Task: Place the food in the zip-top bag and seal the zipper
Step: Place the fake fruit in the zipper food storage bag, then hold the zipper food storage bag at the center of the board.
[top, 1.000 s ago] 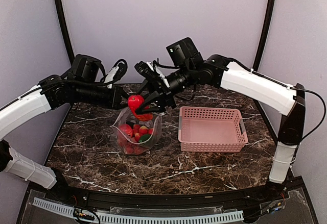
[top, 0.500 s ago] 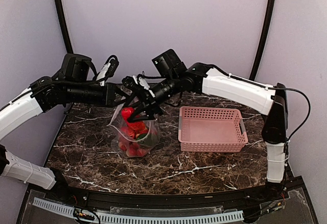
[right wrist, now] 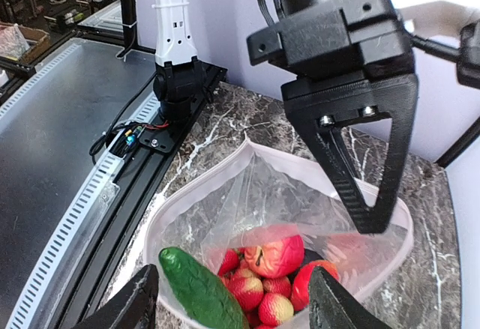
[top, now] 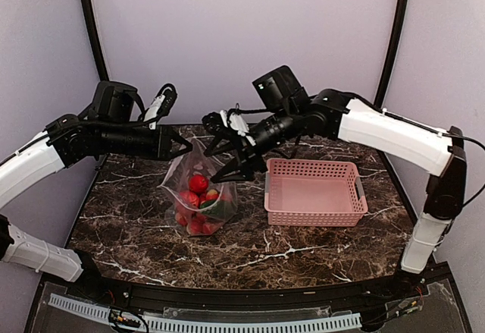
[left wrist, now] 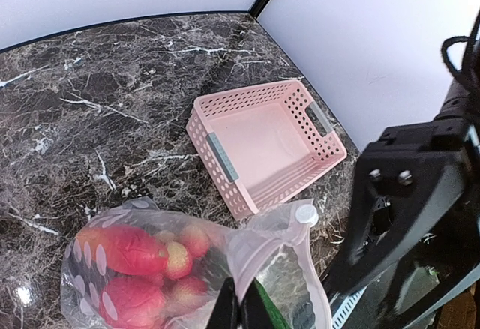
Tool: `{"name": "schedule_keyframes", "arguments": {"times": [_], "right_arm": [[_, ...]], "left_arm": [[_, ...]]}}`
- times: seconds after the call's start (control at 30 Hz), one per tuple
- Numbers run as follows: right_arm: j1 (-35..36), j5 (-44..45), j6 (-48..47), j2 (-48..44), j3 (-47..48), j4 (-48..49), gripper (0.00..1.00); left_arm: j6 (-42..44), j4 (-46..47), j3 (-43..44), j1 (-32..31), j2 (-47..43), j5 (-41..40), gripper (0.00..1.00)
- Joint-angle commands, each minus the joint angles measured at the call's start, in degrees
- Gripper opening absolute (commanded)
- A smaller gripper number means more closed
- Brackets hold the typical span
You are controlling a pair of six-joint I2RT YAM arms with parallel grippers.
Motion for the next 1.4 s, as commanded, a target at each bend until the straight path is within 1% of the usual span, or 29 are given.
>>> {"name": "schedule_keyframes", "arguments": {"times": [0.0, 0.07, 0.13, 0.2, 0.27, 0.4, 0.5, 0.57, 0.73, 0.8, 1.13, 1.37], "right_arm": [[-1.95, 5.62, -3.60, -8.04, -7.72, -0.53, 0.65], [-4.41, 5.29, -2.30, -9.71, -11.42, 0.15, 0.64], [-7.63, 3.02, -0.43, -10.42, -13.89, 0.42, 0.63], [-10.46, 0.77, -1.11, -11.06, -16.56, 0.97, 0.61], [-12.56, 0.59, -2.22, -12.17, -19.92, 3.11, 0.58], [-13.45, 1.61, -3.55, -13.35, -24.82, 7.80, 0.52], [-13.45, 1.10, -3.69, -12.93, -26.02, 9.57, 0.50], [-13.45, -0.18, -3.33, -11.98, -26.04, 10.00, 0.50], [-13.47, -3.01, -1.07, -9.83, -24.23, 11.86, 0.50], [-13.45, -3.99, -0.34, -9.01, -23.64, 13.20, 0.49], [-12.43, -7.29, 0.64, -4.94, -19.83, 14.31, 0.34], [-11.78, -7.13, 0.26, -3.59, -18.98, 14.10, 0.31]], "left_arm": [[2.76, -0.94, 0.43, -0.09, -0.28, -0.43, 0.01], [3.65, -1.33, 0.35, 0.00, -0.18, -1.64, 0.01], [3.91, -1.59, 0.42, 0.05, 0.17, -2.14, 0.01], [4.23, -1.58, 0.38, 0.05, 0.60, -0.92, 0.01], [4.47, -1.45, 0.23, 0.09, 1.15, -0.96, 0.01], [4.03, -0.98, 0.10, 0.06, 1.77, -0.40, 0.01], [4.48, -1.15, -0.21, 0.12, 1.67, -0.16, 0.01], [4.73, -0.78, -0.57, 0.12, 1.57, -0.49, 0.01], [4.47, 0.18, -0.67, 0.08, 1.55, 2.51, 0.01], [4.69, 0.10, -0.59, 0.11, 1.55, 2.04, 0.01], [5.03, -0.86, 0.92, 0.14, 2.51, 1.04, 0.01], [5.28, -0.99, 0.83, 0.14, 2.52, 0.90, 0.01]]}}
